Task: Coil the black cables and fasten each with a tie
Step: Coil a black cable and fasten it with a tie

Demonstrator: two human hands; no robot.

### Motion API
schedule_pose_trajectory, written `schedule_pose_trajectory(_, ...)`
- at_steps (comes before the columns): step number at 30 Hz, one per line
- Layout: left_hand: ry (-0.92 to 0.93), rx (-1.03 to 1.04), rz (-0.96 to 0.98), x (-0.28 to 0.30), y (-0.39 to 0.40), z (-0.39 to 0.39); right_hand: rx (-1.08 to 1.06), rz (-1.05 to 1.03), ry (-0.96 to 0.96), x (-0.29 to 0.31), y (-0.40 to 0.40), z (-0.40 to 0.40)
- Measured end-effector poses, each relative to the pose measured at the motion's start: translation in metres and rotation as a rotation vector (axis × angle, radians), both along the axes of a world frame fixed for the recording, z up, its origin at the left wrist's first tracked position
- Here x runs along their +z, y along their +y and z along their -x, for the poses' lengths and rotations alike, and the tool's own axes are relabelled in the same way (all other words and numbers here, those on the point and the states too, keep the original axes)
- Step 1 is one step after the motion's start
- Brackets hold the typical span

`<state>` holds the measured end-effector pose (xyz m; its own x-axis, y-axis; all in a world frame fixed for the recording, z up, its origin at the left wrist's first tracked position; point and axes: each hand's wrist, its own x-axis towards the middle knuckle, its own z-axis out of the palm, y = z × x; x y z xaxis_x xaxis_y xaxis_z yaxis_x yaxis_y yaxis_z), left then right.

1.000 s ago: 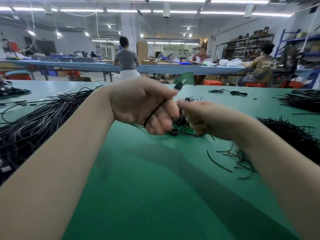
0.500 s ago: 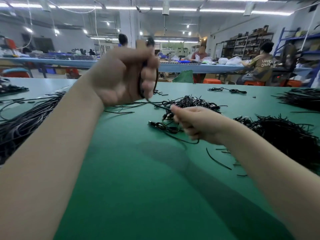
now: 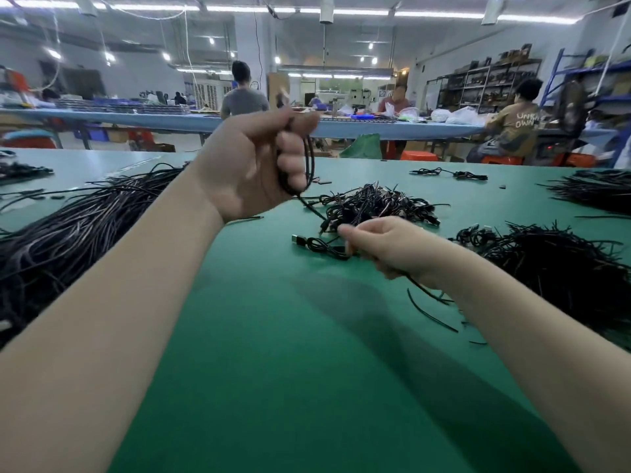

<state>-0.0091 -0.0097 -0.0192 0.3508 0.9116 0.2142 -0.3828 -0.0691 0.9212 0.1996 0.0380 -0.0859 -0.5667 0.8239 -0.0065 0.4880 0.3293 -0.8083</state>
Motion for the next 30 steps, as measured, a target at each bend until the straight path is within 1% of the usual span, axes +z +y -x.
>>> schedule_pose_trajectory(1,0.186,-0.038,0.002,-0.002,-0.001,0.001,-0.105,-0.077,0.016,0.003,0.003,-0.003)
schedule_pose_trajectory(2,0.387,-0.069,0.024,-0.005,0.000,-0.001,-0.183,-0.122,0.072,0.008,0.006,-0.006)
schedule_pose_trajectory(3,0.570,-0.085,0.071,-0.009,0.002,-0.005,-0.222,-0.159,0.139,0.014,0.007,-0.007)
schedule_pose_trajectory(4,0.705,-0.071,0.123,-0.013,0.005,-0.011,-0.226,-0.198,0.193,0.021,0.006,-0.006)
schedule_pose_trajectory(5,0.772,-0.025,0.158,-0.017,0.007,-0.019,-0.201,-0.231,0.231,0.026,0.003,-0.003)
schedule_pose_trajectory(6,0.748,0.047,0.173,-0.020,0.010,-0.026,-0.157,-0.243,0.263,0.030,-0.002,0.002)
schedule_pose_trajectory(7,0.626,0.116,0.187,-0.021,0.013,-0.030,-0.103,-0.228,0.294,0.032,-0.008,0.009)
schedule_pose_trajectory(8,0.457,0.161,0.196,-0.021,0.015,-0.032,-0.052,-0.195,0.320,0.031,-0.014,0.015)
schedule_pose_trajectory(9,0.300,0.184,0.189,-0.019,0.016,-0.032,-0.008,-0.163,0.339,0.028,-0.018,0.020)
schedule_pose_trajectory(10,0.186,0.197,0.167,-0.018,0.016,-0.030,0.027,-0.130,0.351,0.024,-0.021,0.023)
schedule_pose_trajectory(12,0.028,0.200,0.126,-0.014,0.015,-0.028,0.084,-0.039,0.372,0.014,-0.021,0.028)
schedule_pose_trajectory(14,-0.065,0.204,0.130,-0.012,0.012,-0.029,0.097,0.056,0.383,0.003,-0.018,0.027)
schedule_pose_trajectory(16,-0.095,0.215,0.148,-0.012,0.011,-0.031,0.064,0.095,0.339,-0.006,-0.014,0.021)
schedule_pose_trajectory(19,-0.105,0.205,0.150,-0.015,0.014,-0.029,-0.008,0.058,0.187,-0.017,-0.005,0.015)
schedule_pose_trajectory(20,-0.101,0.185,0.158,-0.018,0.015,-0.028,-0.041,0.056,0.193,-0.018,-0.003,0.014)
schedule_pose_trajectory(21,-0.089,0.161,0.169,-0.021,0.015,-0.029,-0.070,0.094,0.260,-0.017,-0.001,0.015)
schedule_pose_trajectory(22,-0.064,0.140,0.183,-0.025,0.017,-0.030,-0.080,0.186,0.378,-0.015,0.001,0.015)
schedule_pose_trajectory(24,-0.014,0.113,0.222,-0.034,0.019,-0.035,-0.034,0.386,0.627,-0.010,0.000,0.016)
schedule_pose_trajectory(25,-0.010,0.120,0.246,-0.038,0.020,-0.037,-0.014,0.416,0.679,-0.008,0.000,0.016)
schedule_pose_trajectory(27,-0.003,0.174,0.282,-0.043,0.023,-0.041,-0.047,0.402,0.682,-0.011,-0.001,0.018)
schedule_pose_trajectory(30,0.149,0.275,0.299,-0.045,0.023,-0.043,-0.141,0.373,0.686,-0.015,0.001,0.017)
